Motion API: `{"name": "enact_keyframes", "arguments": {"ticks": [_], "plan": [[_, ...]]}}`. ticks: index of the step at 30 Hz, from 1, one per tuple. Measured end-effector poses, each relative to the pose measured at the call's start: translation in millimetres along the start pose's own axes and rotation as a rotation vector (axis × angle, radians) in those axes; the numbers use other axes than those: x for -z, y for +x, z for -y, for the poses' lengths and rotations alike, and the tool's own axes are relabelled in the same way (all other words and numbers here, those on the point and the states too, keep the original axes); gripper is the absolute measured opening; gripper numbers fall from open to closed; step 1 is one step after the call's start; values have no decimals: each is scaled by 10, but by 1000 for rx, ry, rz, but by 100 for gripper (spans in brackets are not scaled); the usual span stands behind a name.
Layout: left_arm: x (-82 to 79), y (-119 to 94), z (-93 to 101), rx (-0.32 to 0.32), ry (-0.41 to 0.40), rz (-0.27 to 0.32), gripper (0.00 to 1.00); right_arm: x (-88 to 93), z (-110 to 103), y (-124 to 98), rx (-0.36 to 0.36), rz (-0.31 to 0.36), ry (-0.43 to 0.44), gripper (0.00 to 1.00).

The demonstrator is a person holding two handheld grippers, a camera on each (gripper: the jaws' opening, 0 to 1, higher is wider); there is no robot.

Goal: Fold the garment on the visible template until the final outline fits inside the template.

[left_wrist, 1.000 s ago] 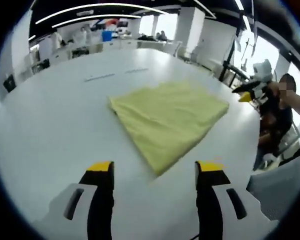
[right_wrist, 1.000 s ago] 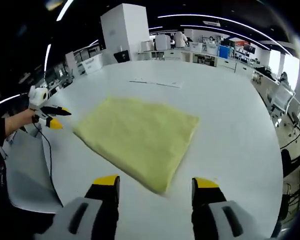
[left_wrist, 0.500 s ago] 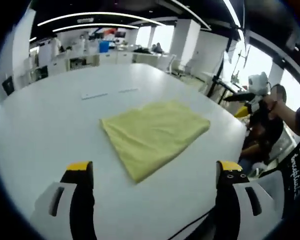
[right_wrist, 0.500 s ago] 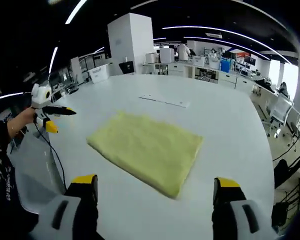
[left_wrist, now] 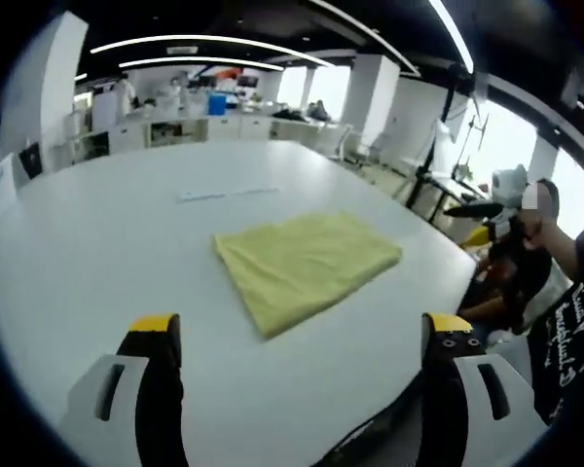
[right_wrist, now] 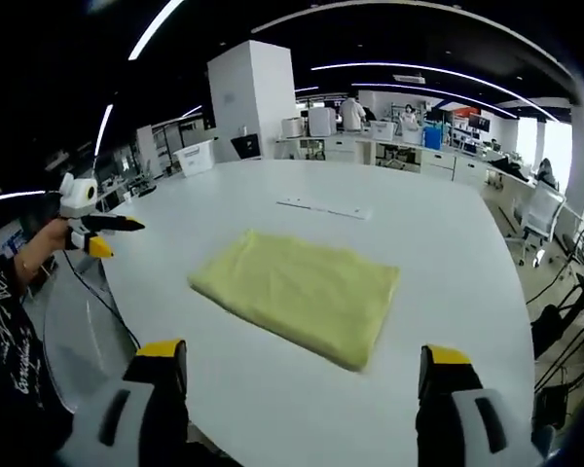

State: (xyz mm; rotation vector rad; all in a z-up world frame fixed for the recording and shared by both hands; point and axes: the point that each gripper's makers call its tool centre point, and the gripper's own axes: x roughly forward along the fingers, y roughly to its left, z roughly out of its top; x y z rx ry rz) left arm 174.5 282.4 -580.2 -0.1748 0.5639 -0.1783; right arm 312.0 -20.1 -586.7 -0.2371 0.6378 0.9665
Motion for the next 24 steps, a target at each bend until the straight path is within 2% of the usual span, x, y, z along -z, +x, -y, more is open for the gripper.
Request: {"name": "enact_keyframes", "arguments": {"ticks": [8, 13, 17, 19, 24], "plan": [[141, -66, 59, -6, -2, -13, 100, 13, -54, -24, 14, 22, -18, 100], [199, -56, 83, -24, 24, -20, 99, 50, -82, -11, 30, 31, -12, 100], [219, -25, 106, -26, 42, -25, 99, 99, -116, 0, 26, 18, -33, 100], [231, -3, 143, -7, 46, -35, 98, 122, -119, 3, 27, 6, -38, 100], [238, 20, 143, -7, 71, -44, 98, 163, -67, 15, 41, -3, -51, 99]]}}
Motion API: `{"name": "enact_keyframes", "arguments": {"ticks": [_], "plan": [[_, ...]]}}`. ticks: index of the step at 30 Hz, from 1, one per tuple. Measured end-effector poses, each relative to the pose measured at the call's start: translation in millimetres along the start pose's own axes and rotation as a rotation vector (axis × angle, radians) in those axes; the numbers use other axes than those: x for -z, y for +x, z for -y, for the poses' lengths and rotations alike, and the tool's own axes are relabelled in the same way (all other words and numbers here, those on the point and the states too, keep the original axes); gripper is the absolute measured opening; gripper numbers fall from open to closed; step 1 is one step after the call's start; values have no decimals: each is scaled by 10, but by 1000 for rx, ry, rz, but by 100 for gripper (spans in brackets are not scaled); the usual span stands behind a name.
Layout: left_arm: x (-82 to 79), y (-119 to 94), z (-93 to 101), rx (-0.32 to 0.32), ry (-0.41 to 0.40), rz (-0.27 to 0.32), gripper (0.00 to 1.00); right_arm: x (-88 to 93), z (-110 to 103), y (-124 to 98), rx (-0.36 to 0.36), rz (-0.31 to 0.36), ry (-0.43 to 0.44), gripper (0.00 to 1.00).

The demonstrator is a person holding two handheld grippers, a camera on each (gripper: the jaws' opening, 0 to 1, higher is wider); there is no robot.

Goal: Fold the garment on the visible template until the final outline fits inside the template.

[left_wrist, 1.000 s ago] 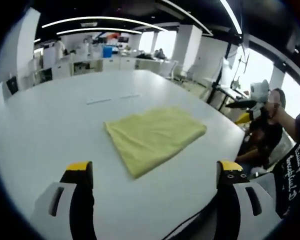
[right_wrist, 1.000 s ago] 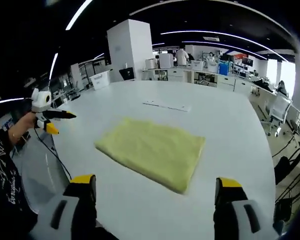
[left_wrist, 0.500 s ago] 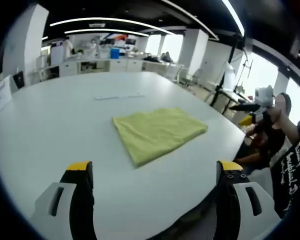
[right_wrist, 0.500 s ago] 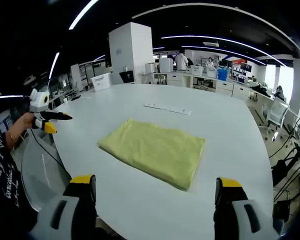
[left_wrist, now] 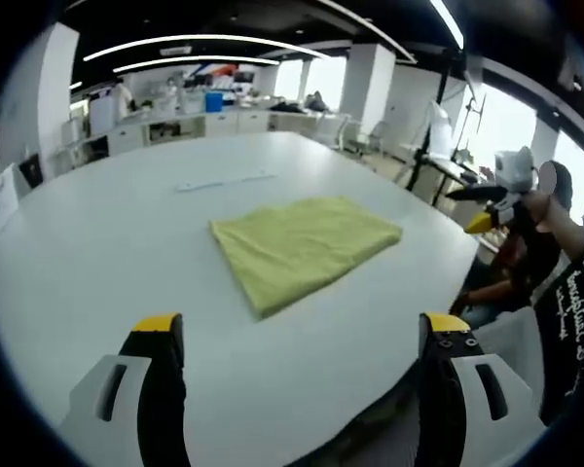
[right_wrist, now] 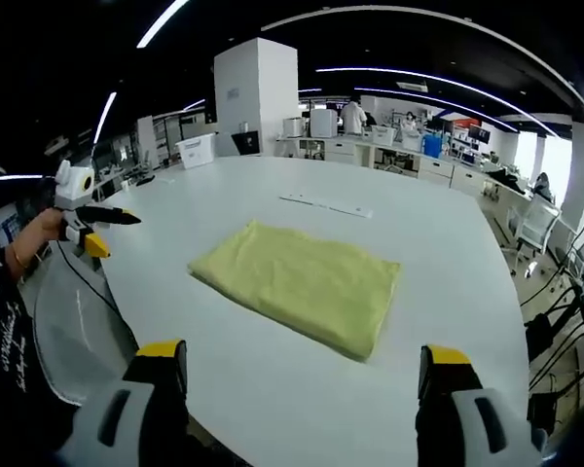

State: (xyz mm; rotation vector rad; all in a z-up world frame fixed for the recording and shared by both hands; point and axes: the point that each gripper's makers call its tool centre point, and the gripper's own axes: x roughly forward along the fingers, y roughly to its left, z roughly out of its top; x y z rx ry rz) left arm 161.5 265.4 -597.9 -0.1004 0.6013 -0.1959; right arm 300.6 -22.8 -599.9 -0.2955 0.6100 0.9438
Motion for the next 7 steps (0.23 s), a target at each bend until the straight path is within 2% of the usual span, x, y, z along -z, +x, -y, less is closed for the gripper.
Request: {"name": "enact_keyframes", "arguments": {"ticks": [7], "plan": [[13, 17, -12, 0, -9, -3, 96, 16, 5, -18, -5, -7, -21, 99]]}}
